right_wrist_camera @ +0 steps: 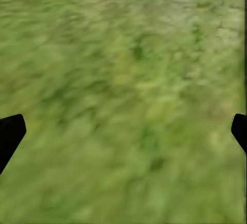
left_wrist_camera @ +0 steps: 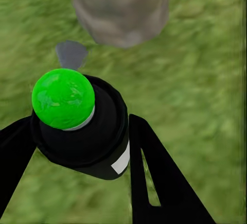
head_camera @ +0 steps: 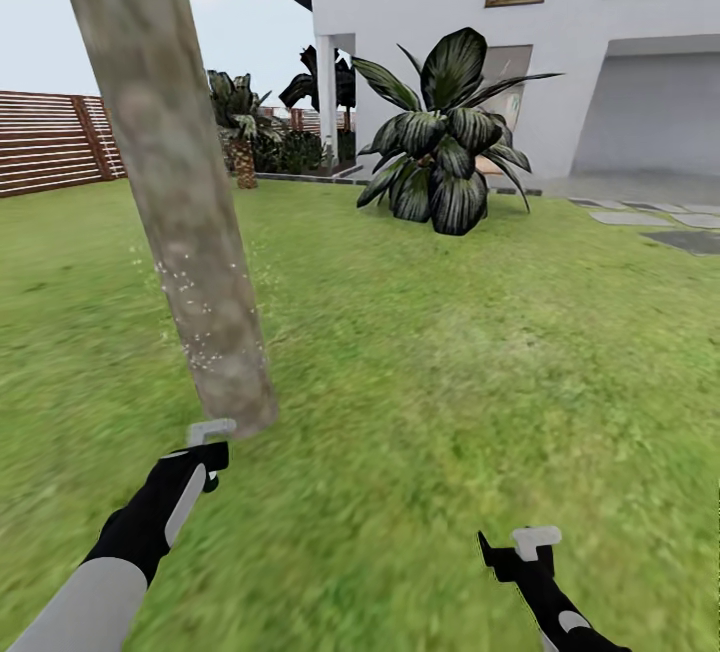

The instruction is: In the garden, pick up the pesticide atomizer on the floor and spray pesticide onto both trees until each tree trunk is fully covered.

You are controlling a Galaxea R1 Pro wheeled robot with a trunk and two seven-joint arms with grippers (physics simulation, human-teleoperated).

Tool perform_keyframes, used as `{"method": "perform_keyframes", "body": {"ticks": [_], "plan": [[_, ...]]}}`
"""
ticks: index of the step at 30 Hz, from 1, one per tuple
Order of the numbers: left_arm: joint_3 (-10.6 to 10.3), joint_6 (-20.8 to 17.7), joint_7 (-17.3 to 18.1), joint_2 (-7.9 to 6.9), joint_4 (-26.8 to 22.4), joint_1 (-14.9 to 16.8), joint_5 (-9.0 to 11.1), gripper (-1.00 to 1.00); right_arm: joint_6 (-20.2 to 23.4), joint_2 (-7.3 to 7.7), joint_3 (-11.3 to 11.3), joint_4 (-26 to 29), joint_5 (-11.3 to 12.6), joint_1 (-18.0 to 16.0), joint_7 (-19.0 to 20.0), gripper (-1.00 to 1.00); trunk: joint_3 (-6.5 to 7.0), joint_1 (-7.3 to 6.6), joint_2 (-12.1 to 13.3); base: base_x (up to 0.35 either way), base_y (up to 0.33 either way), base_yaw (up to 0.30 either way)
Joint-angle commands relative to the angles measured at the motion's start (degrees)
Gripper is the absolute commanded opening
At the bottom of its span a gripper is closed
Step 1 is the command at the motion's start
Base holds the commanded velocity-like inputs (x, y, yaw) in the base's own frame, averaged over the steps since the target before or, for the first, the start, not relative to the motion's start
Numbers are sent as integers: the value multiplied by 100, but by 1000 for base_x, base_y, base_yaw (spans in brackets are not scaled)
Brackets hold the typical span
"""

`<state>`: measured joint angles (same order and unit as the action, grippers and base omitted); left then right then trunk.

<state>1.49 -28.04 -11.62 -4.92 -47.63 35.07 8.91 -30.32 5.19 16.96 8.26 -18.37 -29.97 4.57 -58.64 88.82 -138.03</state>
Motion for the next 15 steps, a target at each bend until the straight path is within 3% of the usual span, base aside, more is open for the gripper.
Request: {"method": "perform_keyframes", "body": {"ticks": [1, 9, 15], "plan": [[0, 0, 2, 0, 0, 0, -3, -100, 0, 0, 0, 0, 0, 0, 0, 100, 0, 0, 0, 171, -251, 0], [0, 0, 2, 0, 0, 0, -3, -100, 0, 0, 0, 0, 0, 0, 0, 100, 0, 0, 0, 171, -251, 8], [0, 0, 2, 0, 0, 0, -10, -100, 0, 0, 0, 0, 0, 0, 0, 100, 0, 0, 0, 171, -251, 189]]}}
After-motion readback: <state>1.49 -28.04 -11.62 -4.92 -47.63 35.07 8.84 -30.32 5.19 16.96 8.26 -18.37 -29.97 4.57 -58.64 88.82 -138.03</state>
